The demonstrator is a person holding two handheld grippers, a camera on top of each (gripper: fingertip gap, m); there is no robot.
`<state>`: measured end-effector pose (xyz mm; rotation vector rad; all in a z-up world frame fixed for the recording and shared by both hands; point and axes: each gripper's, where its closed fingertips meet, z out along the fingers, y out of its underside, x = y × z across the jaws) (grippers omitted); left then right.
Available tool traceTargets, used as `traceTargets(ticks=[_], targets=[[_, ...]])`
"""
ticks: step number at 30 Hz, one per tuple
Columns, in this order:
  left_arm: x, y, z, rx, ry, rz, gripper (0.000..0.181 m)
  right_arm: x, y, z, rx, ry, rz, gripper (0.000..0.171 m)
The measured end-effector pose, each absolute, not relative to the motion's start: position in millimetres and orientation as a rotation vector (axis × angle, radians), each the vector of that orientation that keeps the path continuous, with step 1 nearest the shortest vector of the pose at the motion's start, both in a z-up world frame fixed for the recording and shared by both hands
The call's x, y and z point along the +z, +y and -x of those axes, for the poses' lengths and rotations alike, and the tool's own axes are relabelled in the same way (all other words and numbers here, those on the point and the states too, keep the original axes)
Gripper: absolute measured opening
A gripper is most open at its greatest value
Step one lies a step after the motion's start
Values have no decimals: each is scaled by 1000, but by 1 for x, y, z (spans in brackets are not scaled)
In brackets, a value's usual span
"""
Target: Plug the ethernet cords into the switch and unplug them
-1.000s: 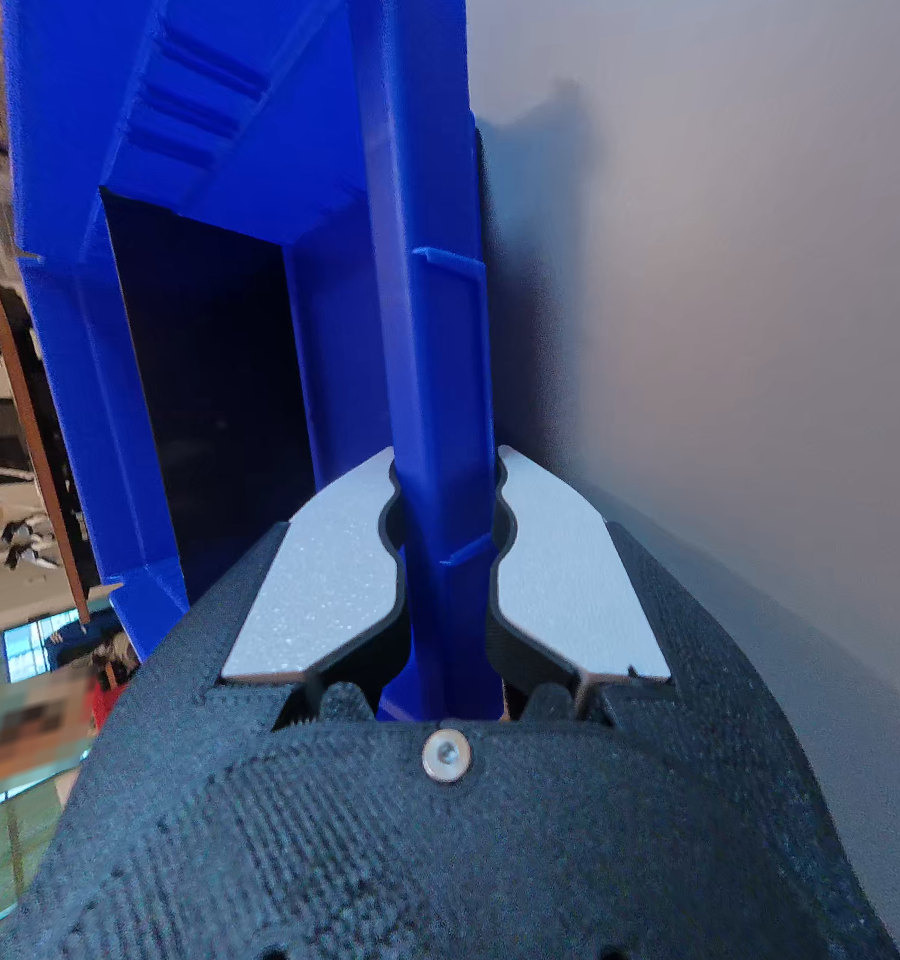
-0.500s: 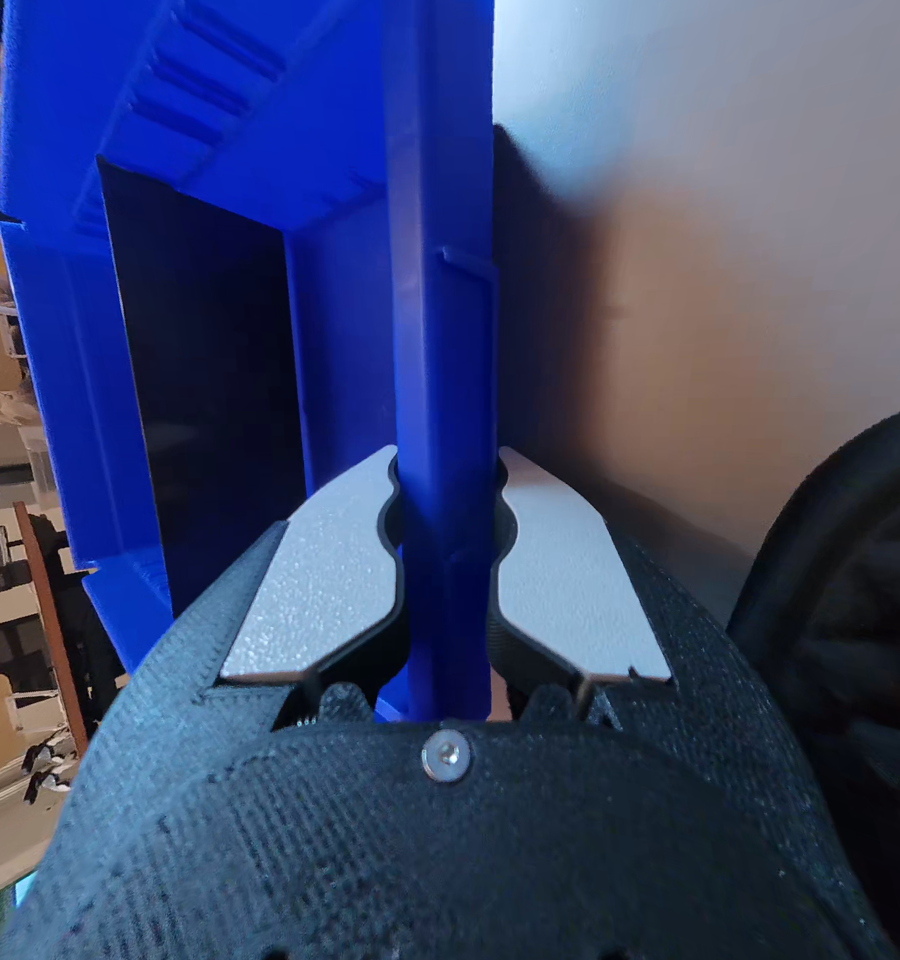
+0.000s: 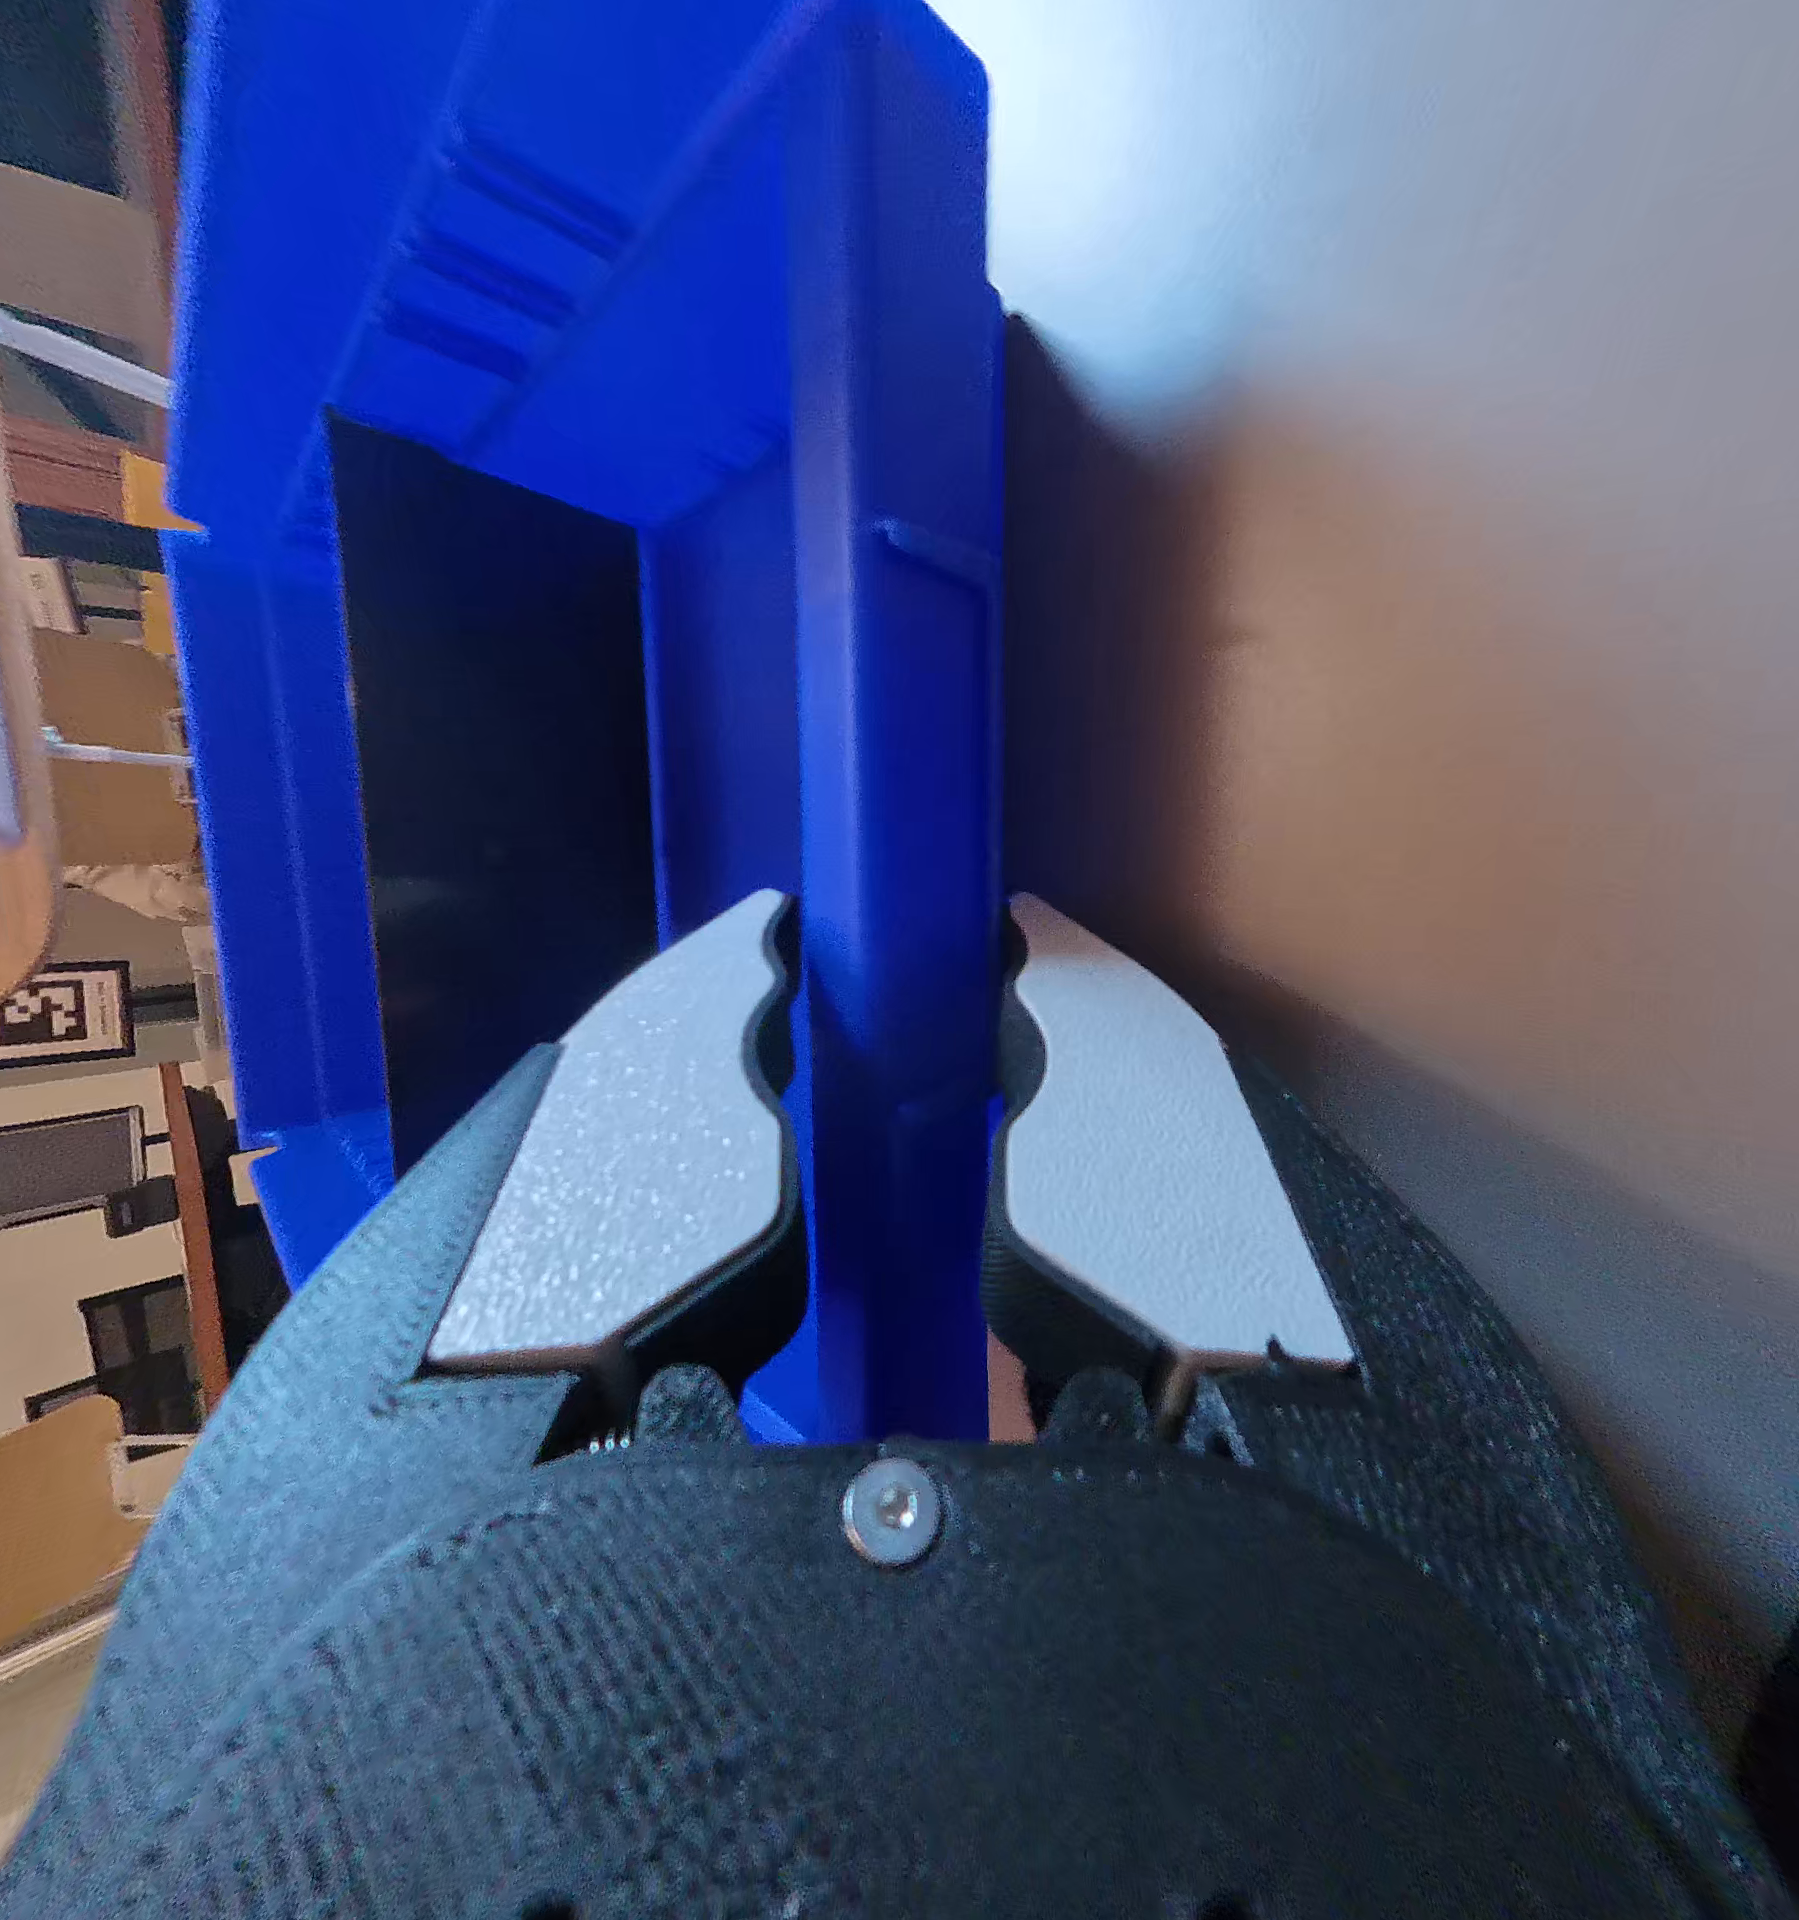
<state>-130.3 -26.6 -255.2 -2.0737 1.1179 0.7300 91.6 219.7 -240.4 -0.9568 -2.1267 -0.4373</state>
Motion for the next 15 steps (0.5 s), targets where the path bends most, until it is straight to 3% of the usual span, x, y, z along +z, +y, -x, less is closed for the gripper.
traceTargets(ticks=[2, 5, 10, 15], targets=[[-247, -26, 125, 662, 1028, 2057, 43, -240, 187, -101, -400, -2116, 875, 31], [-222, -31, 98, 460, 876, 1992, 36, -240, 139, -118, -344, -2068, 719, 32], [-186, -44, 22, 102, 643, 1916, 38, -235, 82, -146, -250, -1927, 617, 32], [-185, -45, -47, -227, 310, 1897, 49, -175, 33, -181, 485, -1552, 1110, 39]])
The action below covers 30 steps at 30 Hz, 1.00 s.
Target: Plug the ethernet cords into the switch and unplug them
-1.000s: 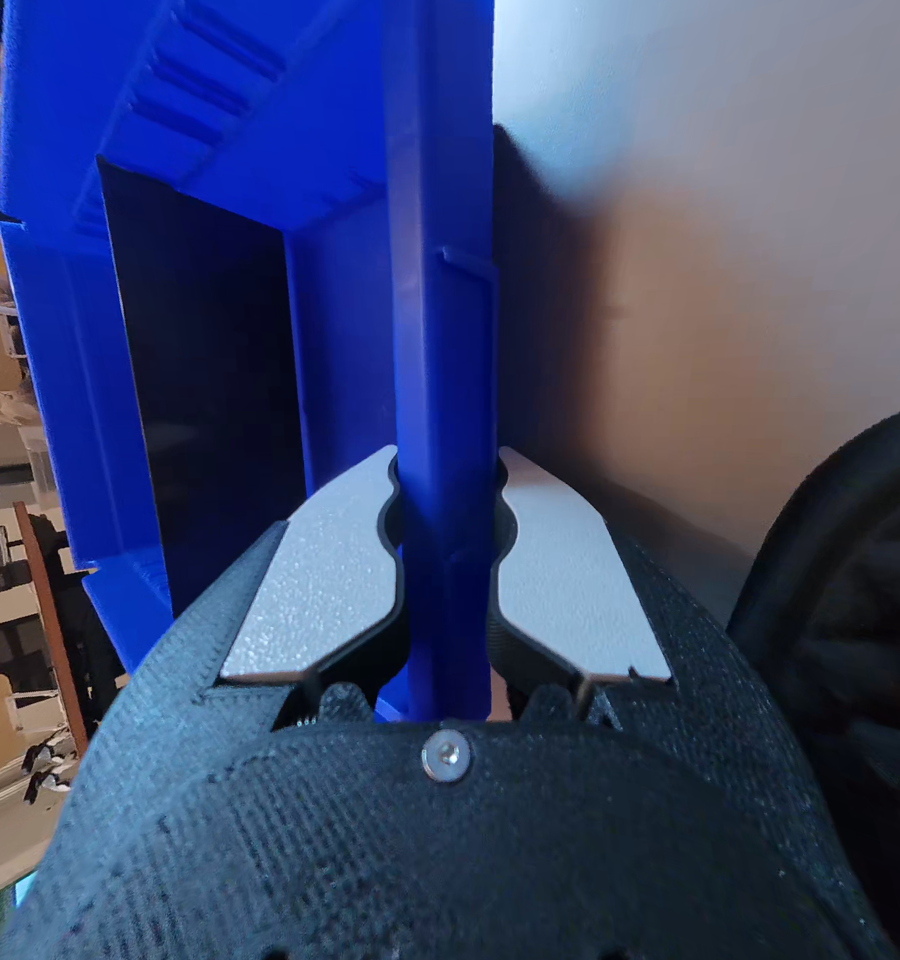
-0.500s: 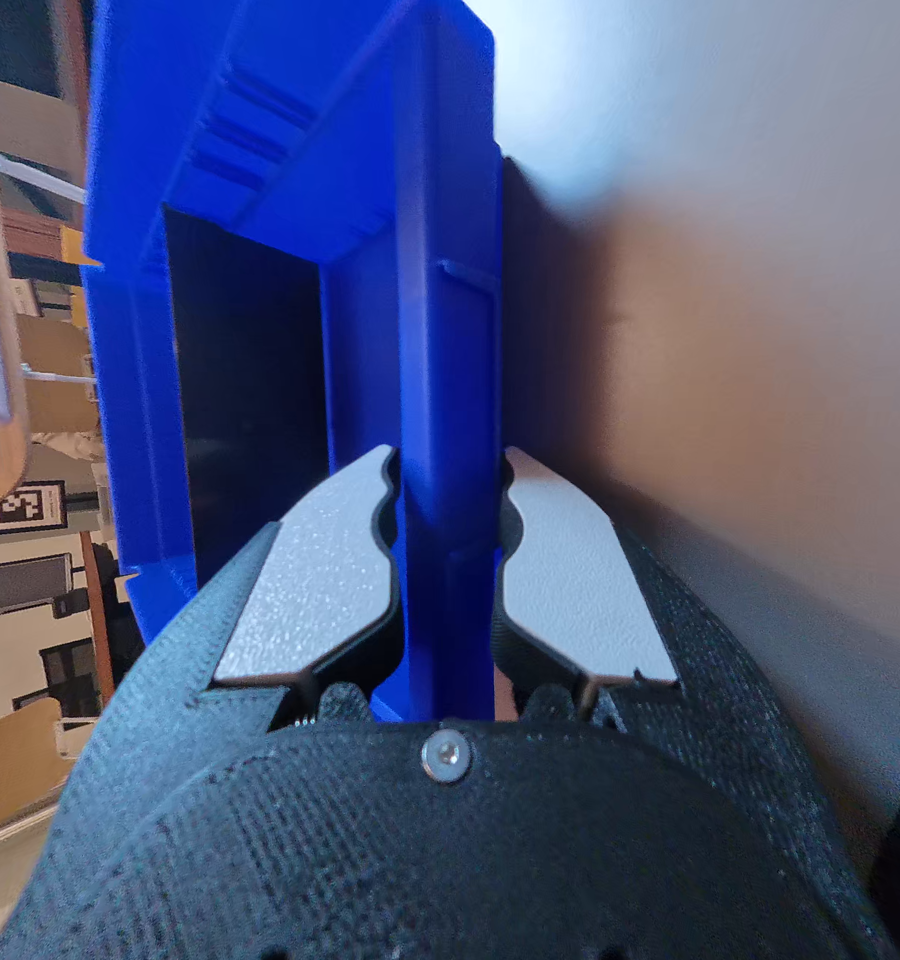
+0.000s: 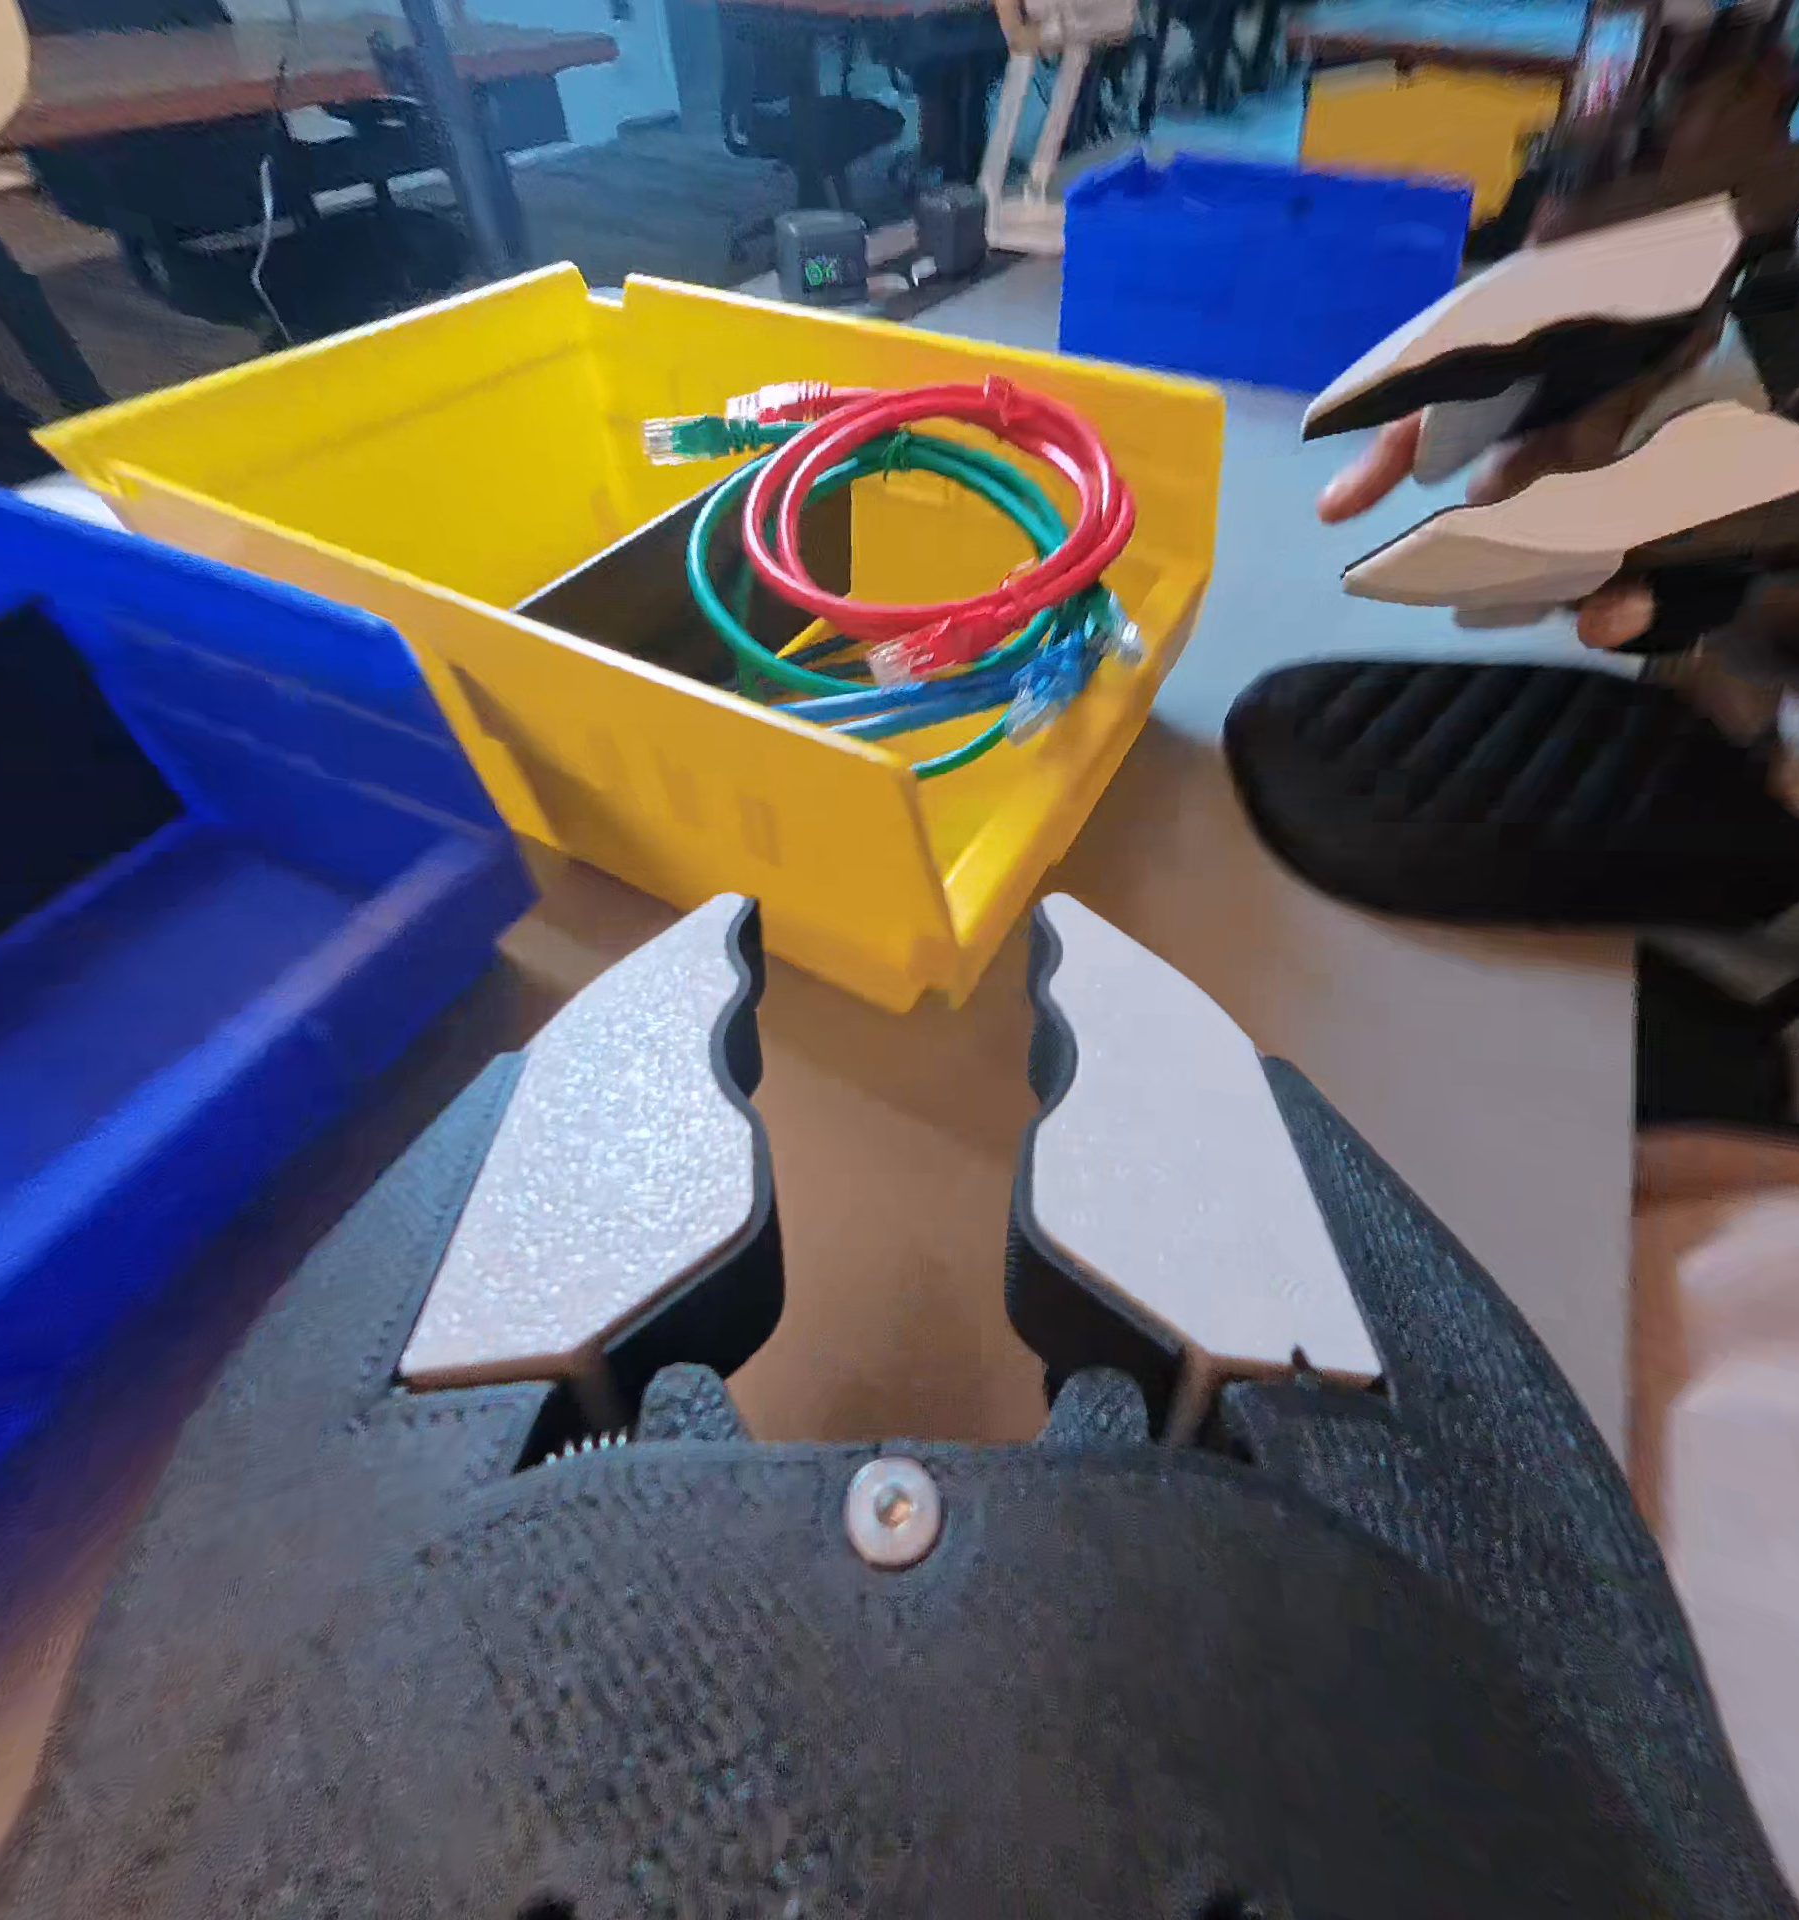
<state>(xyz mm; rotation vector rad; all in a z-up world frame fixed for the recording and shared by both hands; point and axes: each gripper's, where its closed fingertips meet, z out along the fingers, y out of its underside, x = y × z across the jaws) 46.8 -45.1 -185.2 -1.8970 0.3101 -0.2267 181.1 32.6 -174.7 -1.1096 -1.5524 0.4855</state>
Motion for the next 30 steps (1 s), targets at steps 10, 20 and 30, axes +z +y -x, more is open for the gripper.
traceTargets(ticks=[10, 20, 30], targets=[[-205, 14, -54, -65, 109, 1900, 43, -203, 136, -168, 657, -1277, 1665, 20], [-160, -13, -88, 140, 371, 1791, 33, -139, 95, -222, 449, -1061, 1493, 16], [-42, -159, 22, 531, 234, 1689, 34, -14, -17, -88, 841, -1168, 1100, 18]])
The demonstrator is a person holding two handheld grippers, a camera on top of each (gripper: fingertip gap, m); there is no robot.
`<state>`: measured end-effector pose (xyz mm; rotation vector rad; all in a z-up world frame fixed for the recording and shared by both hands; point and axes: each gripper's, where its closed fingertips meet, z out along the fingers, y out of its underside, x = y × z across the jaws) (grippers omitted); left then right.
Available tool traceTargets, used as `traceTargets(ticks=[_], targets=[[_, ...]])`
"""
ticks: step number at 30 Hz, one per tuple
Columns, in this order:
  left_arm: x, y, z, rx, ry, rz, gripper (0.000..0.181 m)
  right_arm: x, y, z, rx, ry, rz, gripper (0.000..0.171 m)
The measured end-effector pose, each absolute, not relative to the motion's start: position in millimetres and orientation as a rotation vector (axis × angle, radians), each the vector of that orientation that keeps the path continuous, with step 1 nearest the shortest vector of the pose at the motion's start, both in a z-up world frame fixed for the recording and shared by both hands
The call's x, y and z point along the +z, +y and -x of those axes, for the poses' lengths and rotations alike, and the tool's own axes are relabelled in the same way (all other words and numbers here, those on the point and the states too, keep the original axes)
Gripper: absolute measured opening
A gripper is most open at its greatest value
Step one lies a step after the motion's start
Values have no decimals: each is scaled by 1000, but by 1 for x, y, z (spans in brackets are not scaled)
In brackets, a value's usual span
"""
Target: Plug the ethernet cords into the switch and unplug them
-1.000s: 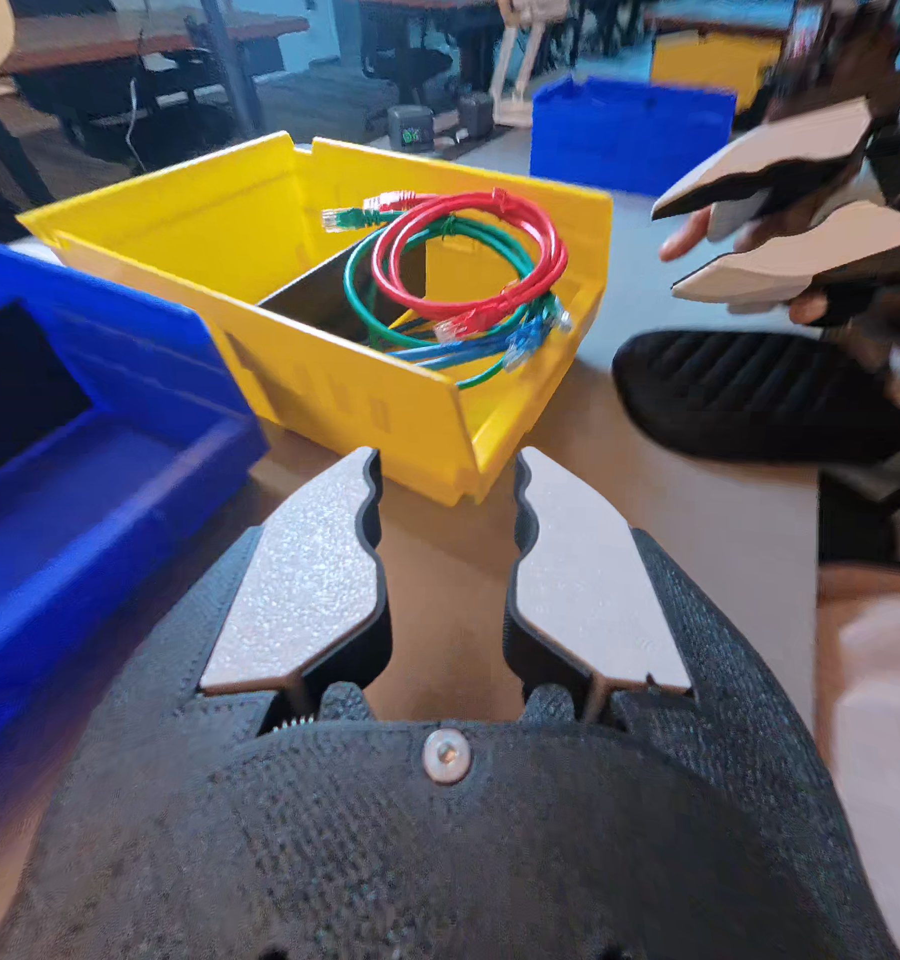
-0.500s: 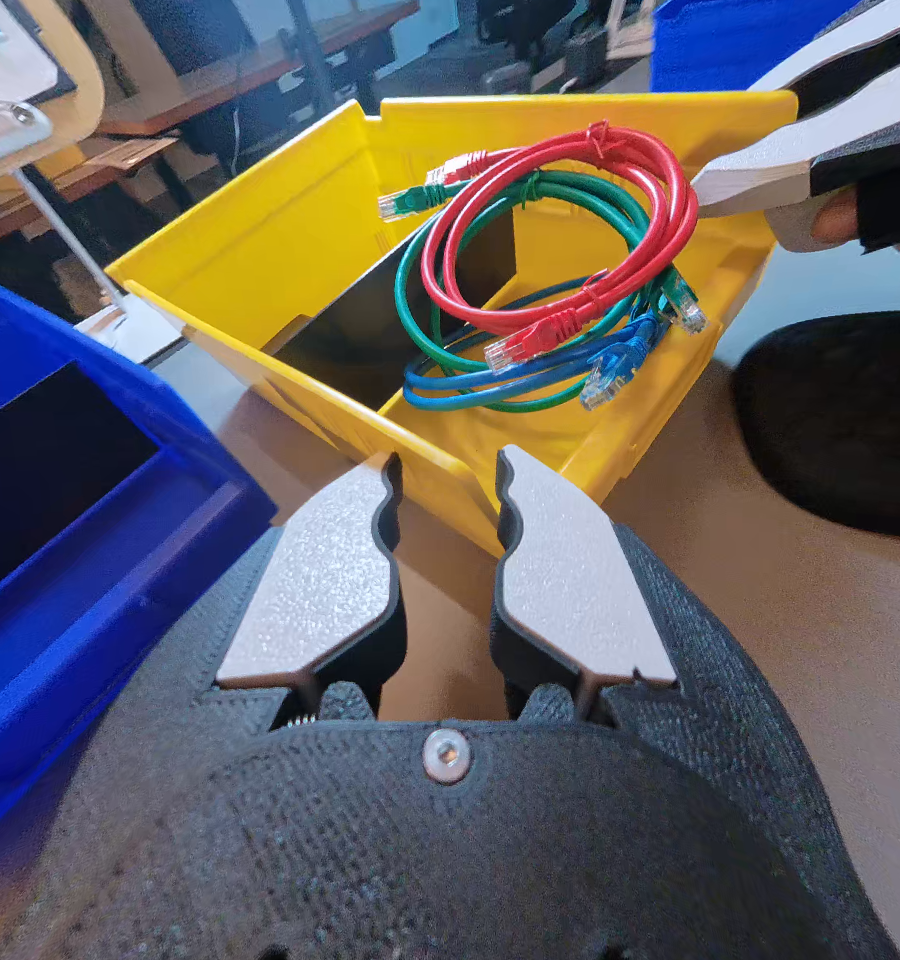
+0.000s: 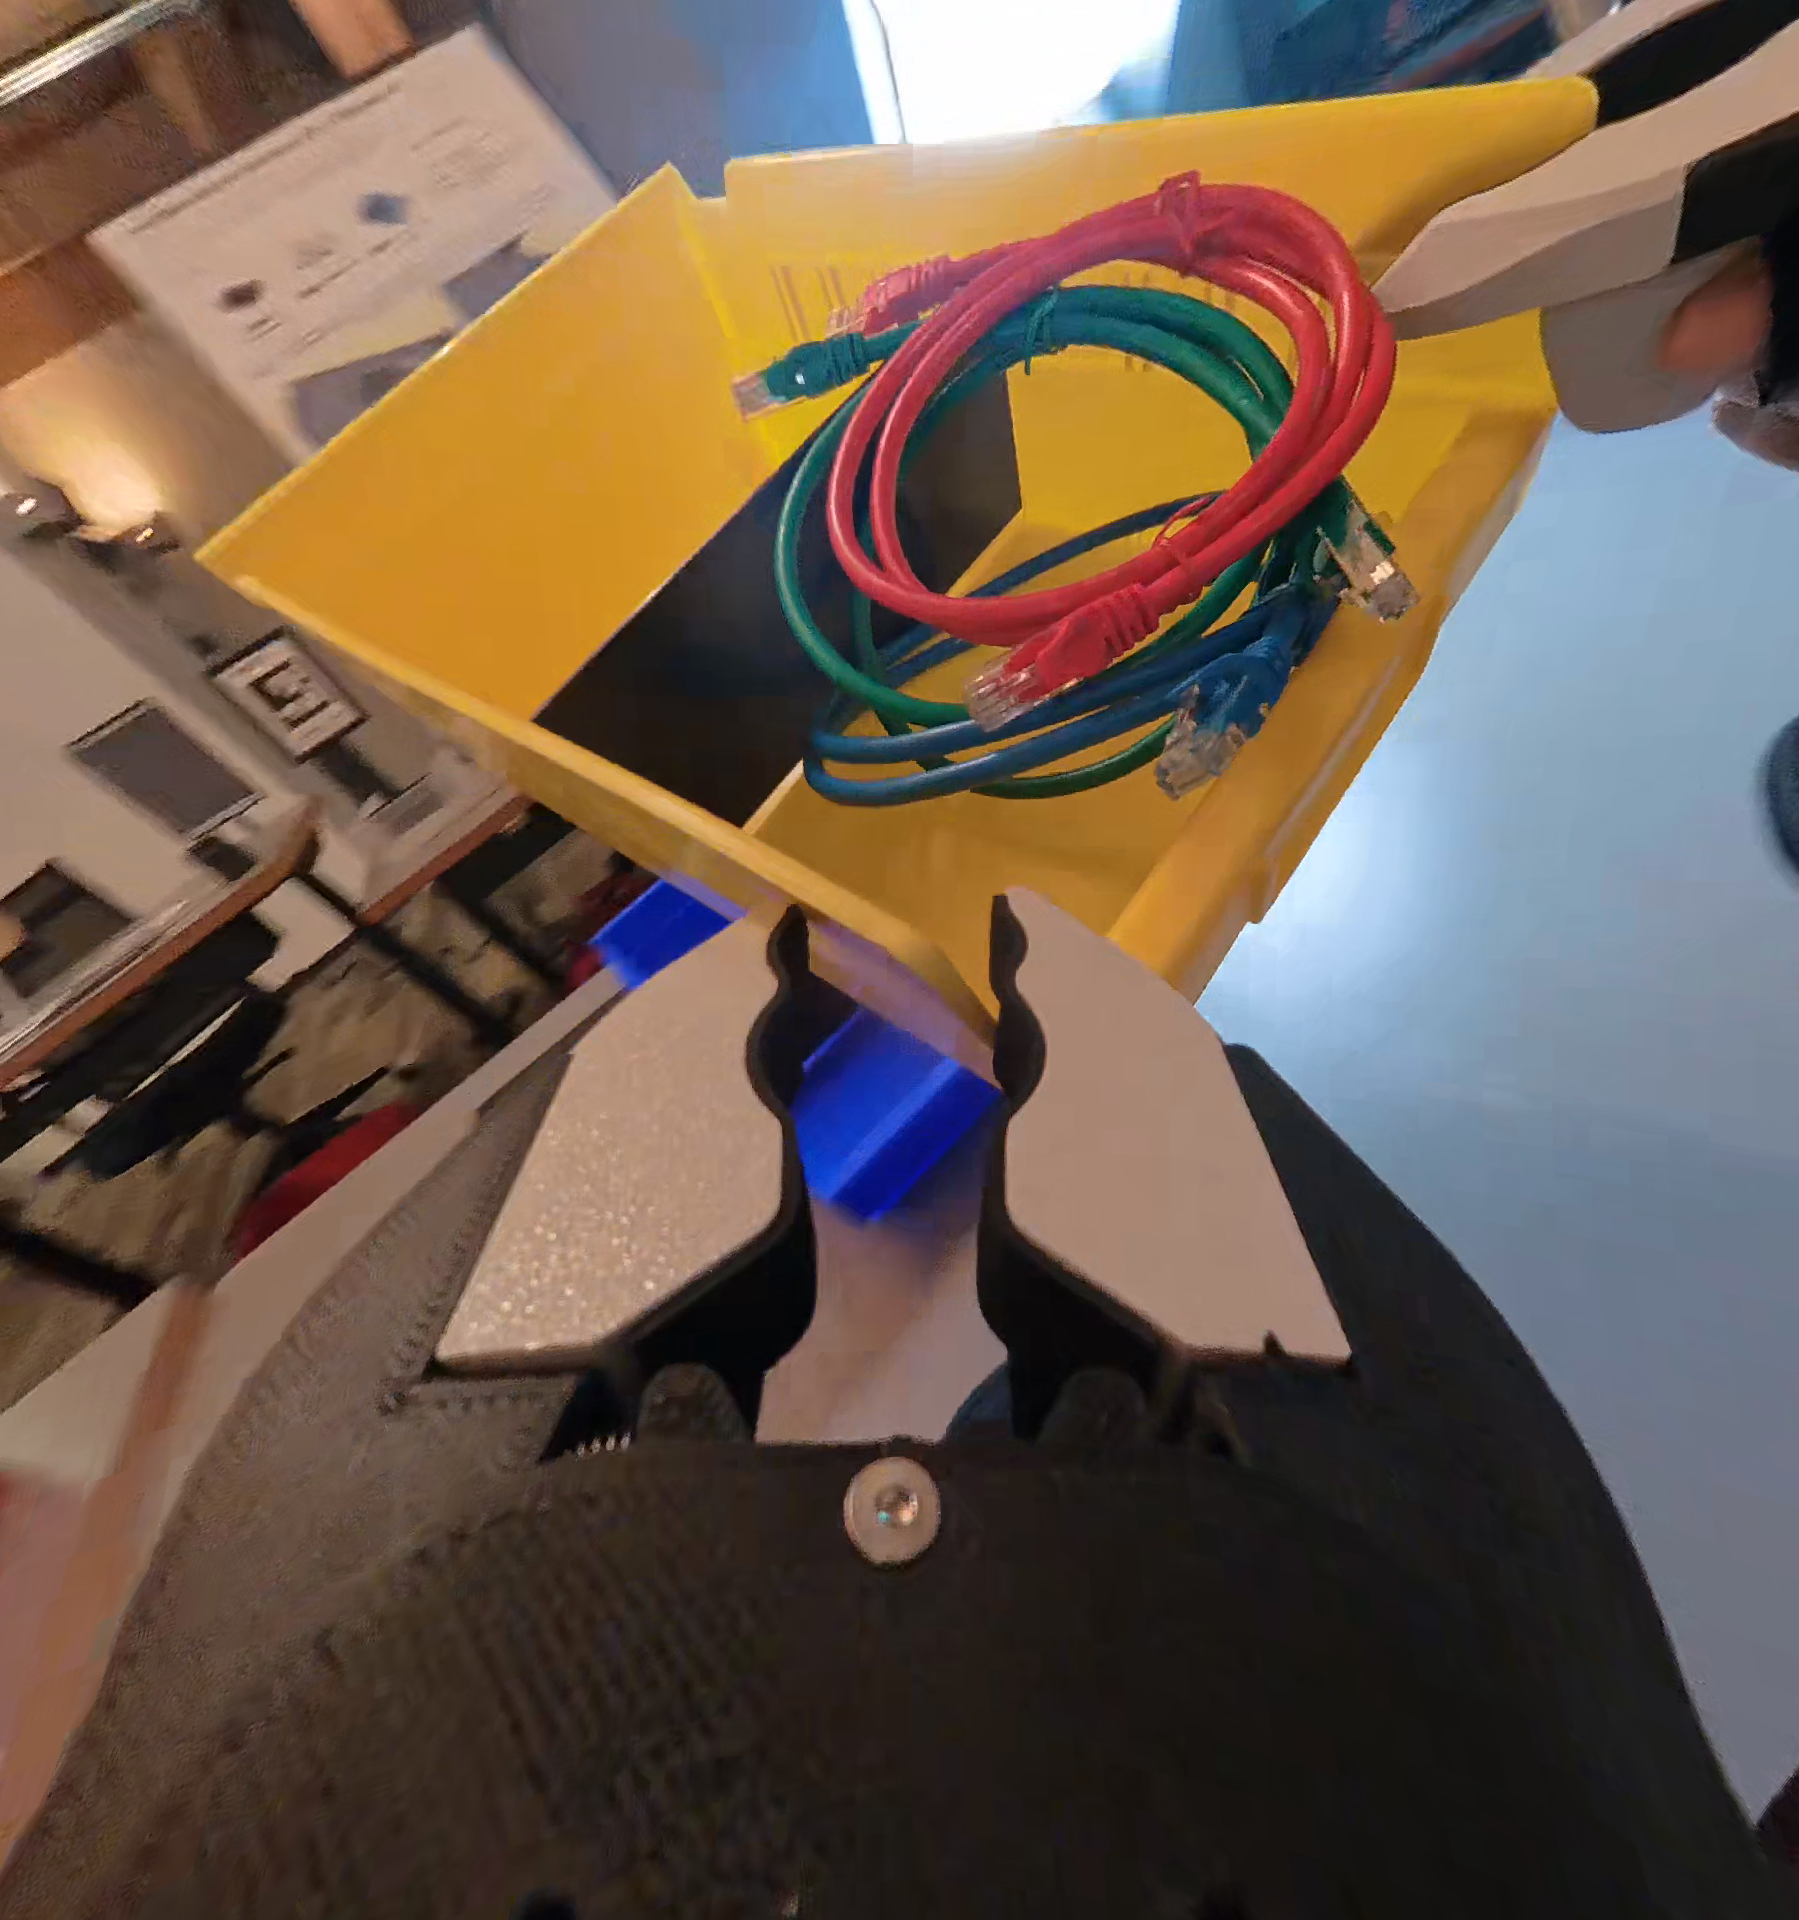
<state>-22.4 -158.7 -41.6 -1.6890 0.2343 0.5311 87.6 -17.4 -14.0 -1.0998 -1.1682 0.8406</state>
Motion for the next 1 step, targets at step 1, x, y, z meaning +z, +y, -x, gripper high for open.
traceTargets(ticks=[1], targets=[[-40, -178, 39, 578, 205, 1711, 34, -13, -31, -63, 891, -1202, 1082, 18]])
